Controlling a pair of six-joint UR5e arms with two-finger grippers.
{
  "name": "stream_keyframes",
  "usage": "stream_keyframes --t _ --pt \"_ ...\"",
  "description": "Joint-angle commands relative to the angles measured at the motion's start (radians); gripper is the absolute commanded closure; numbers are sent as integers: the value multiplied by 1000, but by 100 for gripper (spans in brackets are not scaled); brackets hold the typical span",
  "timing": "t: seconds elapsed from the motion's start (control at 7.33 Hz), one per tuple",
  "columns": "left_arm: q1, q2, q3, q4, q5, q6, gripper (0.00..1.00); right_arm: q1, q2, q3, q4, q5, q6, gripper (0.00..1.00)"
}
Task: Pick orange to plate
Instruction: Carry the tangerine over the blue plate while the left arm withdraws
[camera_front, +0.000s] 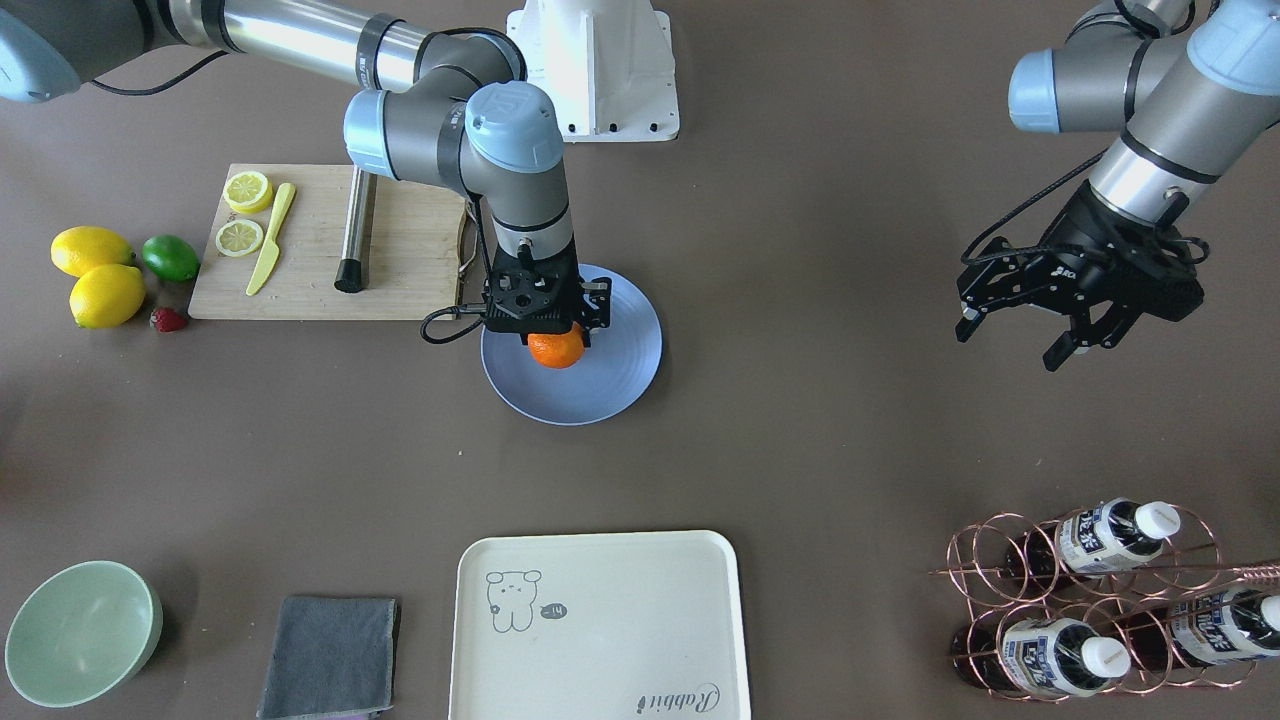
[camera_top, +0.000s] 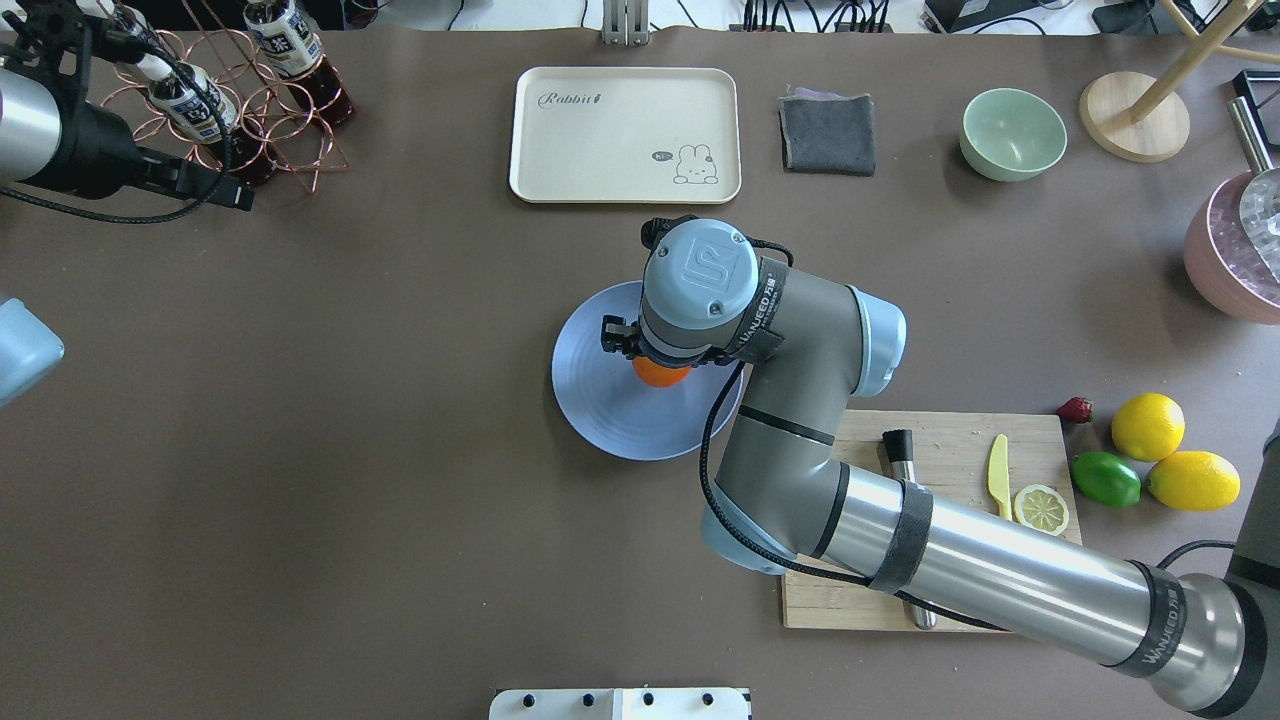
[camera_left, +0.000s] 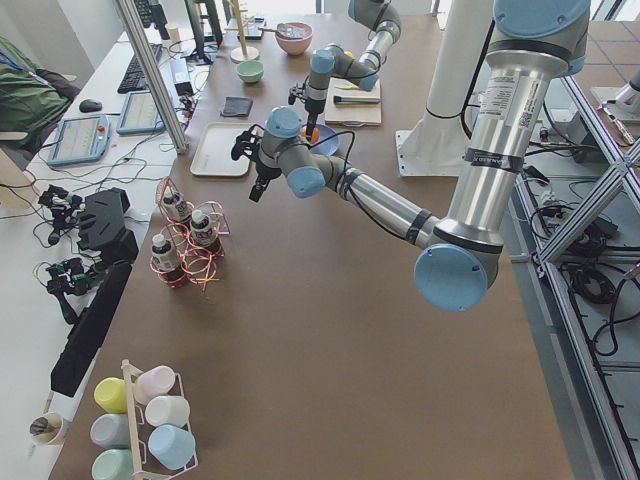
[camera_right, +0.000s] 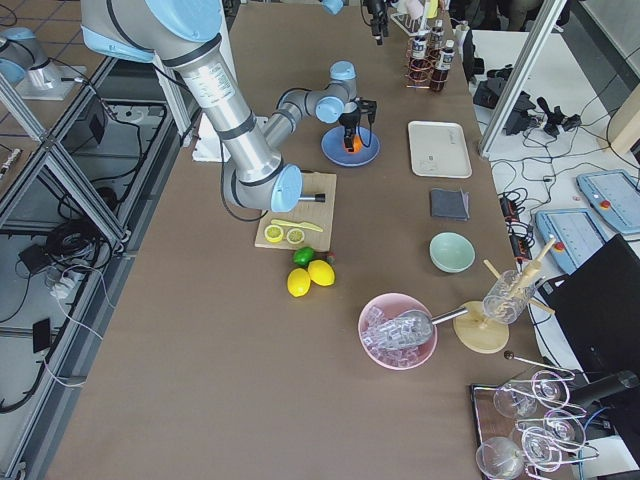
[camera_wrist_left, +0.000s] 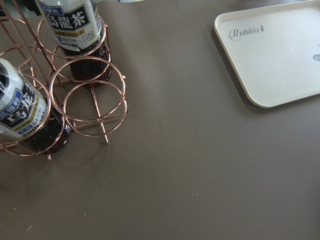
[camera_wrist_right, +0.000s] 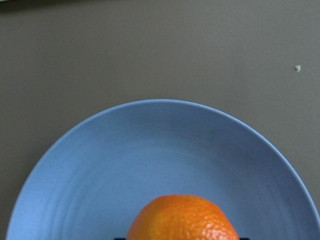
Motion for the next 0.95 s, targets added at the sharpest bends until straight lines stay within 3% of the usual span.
stream_keyframes --t 0.0,0.14,0.41,0.82 --pt "-47 7 0 3 -52 10 2 -2 47 -66 2 -2 38 7" --pt "-67 7 2 3 -76 11 2 -8 62 -91 27 -4 66 0" --pt "-98 27 9 6 -84 119 2 -9 65 -77 35 2 81 0" --pt "-182 197 5 6 -120 390 2 47 61 115 -113 85 72 0"
